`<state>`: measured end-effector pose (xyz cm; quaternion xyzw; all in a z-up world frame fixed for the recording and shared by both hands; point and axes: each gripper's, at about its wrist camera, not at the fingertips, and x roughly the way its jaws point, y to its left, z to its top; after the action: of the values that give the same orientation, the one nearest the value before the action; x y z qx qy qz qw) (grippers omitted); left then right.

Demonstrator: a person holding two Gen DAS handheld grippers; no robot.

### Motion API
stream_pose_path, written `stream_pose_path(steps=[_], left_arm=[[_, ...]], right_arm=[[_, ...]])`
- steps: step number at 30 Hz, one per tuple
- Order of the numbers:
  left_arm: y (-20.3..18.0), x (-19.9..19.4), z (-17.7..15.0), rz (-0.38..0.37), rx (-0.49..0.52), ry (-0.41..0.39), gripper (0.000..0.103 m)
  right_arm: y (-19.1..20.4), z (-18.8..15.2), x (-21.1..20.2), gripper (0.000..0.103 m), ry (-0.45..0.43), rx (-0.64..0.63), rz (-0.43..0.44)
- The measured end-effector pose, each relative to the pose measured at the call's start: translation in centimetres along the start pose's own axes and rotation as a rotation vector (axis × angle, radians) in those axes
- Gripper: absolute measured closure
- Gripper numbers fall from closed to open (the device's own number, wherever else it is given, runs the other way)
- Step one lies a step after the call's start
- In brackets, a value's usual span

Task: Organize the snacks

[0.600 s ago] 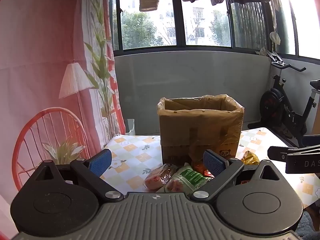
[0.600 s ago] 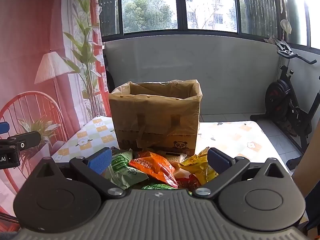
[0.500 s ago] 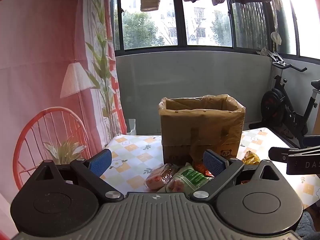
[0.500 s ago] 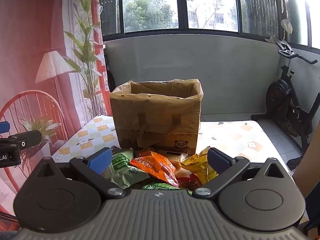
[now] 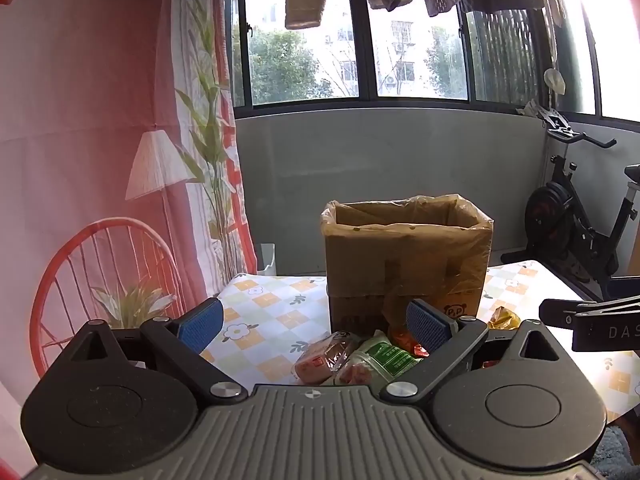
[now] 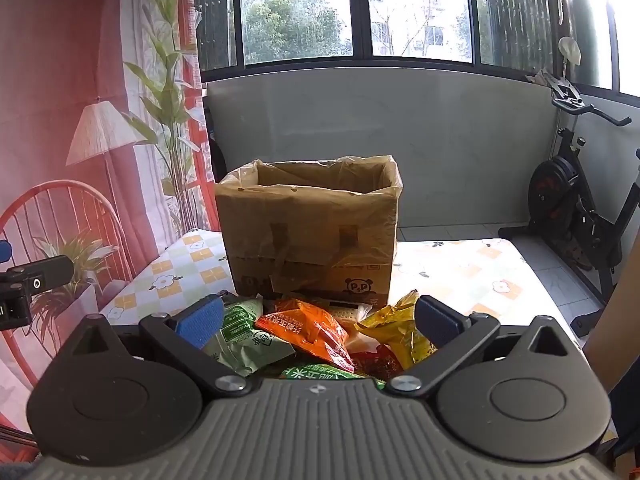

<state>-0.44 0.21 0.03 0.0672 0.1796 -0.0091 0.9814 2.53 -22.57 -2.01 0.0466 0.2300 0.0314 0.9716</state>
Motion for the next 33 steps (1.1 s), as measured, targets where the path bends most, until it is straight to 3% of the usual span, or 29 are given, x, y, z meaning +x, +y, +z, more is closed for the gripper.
stream_pose_path(steps=[33], left_arm=[[0.38, -0.01, -0.32, 0.015, -0.02, -0.004, 0.004]], right_arm=[[0.1, -0.15, -0.33, 0.0, -0.02, -0.004, -0.006]])
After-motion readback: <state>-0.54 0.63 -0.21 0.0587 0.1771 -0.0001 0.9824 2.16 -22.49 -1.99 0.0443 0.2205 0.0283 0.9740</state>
